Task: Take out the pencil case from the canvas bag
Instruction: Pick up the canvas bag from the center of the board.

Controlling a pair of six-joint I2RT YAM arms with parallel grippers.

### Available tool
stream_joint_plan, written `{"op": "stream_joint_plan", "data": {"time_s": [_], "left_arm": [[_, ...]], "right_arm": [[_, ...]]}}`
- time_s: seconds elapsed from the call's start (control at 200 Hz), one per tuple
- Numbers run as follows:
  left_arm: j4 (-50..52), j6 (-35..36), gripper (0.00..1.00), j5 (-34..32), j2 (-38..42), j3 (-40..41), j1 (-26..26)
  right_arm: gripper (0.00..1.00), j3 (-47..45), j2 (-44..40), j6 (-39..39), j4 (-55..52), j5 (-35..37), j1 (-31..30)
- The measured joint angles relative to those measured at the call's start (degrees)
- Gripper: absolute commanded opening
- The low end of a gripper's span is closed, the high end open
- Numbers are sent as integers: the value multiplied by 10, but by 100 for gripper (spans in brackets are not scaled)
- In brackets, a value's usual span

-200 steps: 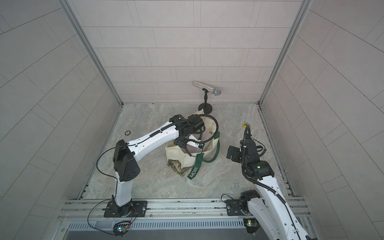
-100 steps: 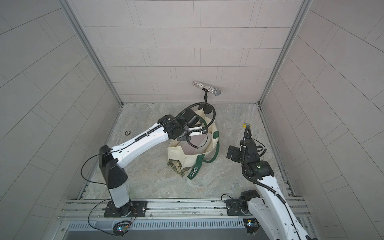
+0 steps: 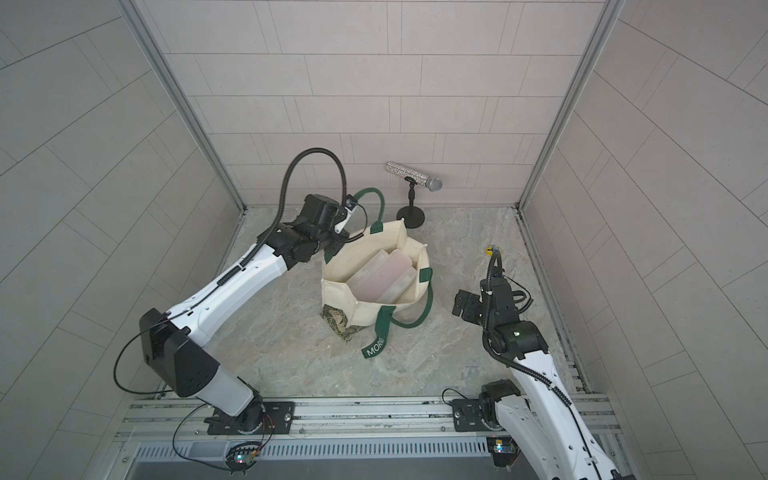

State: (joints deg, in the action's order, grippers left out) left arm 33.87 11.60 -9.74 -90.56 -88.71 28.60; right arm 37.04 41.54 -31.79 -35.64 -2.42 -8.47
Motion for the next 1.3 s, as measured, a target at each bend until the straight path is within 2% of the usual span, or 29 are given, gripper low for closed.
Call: {"op": "stream_joint_plan", "data": {"time_s": [0.09,0.23,0.33,0.405,0.47,0.505,0.52,0.771,1.021,1.301], "left_arm": [[-6,-63,4,48,6,15,-56],[-17,-138,25,132,10,29,-106],[-27,-166,45,173,14,36,-125],[-34,-186,69,195,20,43,-139],[-35,-197,80,215,22,46,-151],[-36,-205,96,222,22,46,-157],[-35,-210,99,227,22,46,-161],[7,-205,100,244,14,20,-207],[86,-159,100,241,2,-60,-212],[217,-90,100,330,-3,-114,-207]], "right_arm": [[98,0,3,-4,2,-3,0],[98,1,4,-8,1,-5,0],[99,7,5,-11,-2,-6,0],[99,10,5,-12,-3,-8,0],[99,11,5,-13,-3,-9,-1],[99,11,5,-13,-4,-9,-1],[99,11,5,-13,-4,-10,-1],[100,15,17,-14,-6,-15,-1],[100,19,20,-13,-5,-15,-1],[100,17,28,-13,16,-17,-1]]}}
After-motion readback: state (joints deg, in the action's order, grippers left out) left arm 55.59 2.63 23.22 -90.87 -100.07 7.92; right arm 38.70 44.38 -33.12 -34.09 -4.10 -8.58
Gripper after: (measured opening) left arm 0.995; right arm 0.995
